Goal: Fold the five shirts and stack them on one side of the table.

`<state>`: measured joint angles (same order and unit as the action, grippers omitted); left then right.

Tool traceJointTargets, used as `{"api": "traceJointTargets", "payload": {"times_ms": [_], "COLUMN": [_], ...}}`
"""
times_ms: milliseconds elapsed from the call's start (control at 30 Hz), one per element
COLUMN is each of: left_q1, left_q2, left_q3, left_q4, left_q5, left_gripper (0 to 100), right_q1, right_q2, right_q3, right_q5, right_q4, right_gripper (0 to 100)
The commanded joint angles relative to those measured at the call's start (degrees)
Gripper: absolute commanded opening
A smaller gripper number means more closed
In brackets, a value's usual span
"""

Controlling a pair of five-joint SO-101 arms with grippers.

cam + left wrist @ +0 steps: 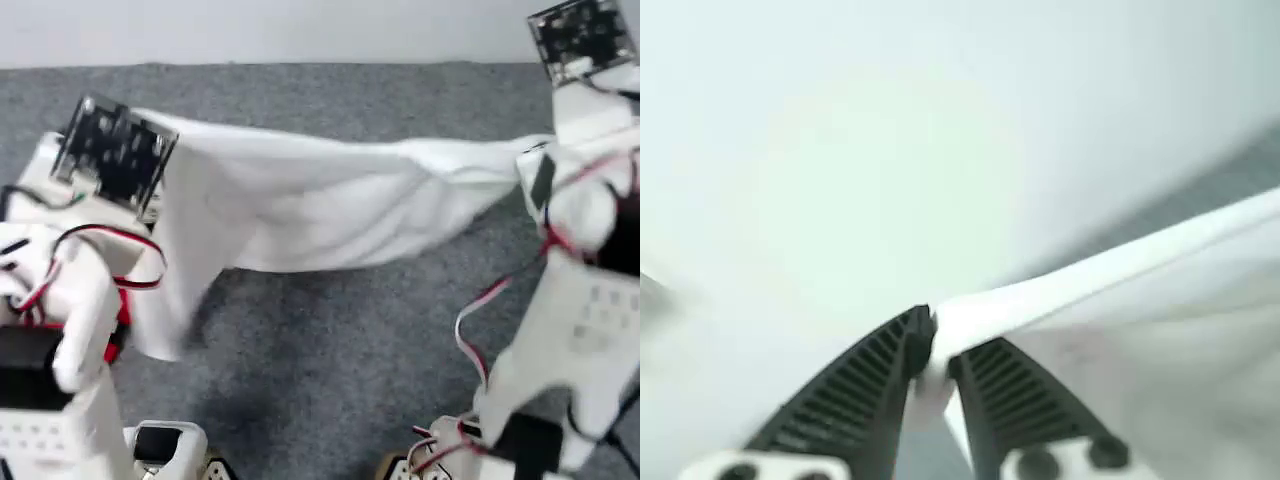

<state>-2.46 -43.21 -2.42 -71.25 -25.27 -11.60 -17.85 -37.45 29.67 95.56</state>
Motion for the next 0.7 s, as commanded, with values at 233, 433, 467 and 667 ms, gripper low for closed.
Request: {"api": "traceJointTargets", "payload": {"times_ms": [233,433,467,667], "left_q1": [-1.41,-1.41,-1.41,-1.23], "left_q2": [-2.9,-2.99,-2.99,-2.99], "left_q3": [-8.48,-12.7,-13.41,-20.18], "left_q4": [5.36,-4.04,-5.8,-14.95], "left_q5": [-15.21,-18.81,-19.52,-20.04], "left_gripper": [1,1,1,1], "right_q1": [-1.45,-1.54,-1.54,-1.54], "right_q2": [-13.58,-20.97,-22.02,-27.38], "right_q3": [-0.88,-0.88,-0.88,-0.88], "right_q5": [0.18,6.77,7.82,13.8], "right_q4": [-18.51,-26.42,-27.03,-27.12], "right_gripper": [0.8,0.8,0.8,0.8]}}
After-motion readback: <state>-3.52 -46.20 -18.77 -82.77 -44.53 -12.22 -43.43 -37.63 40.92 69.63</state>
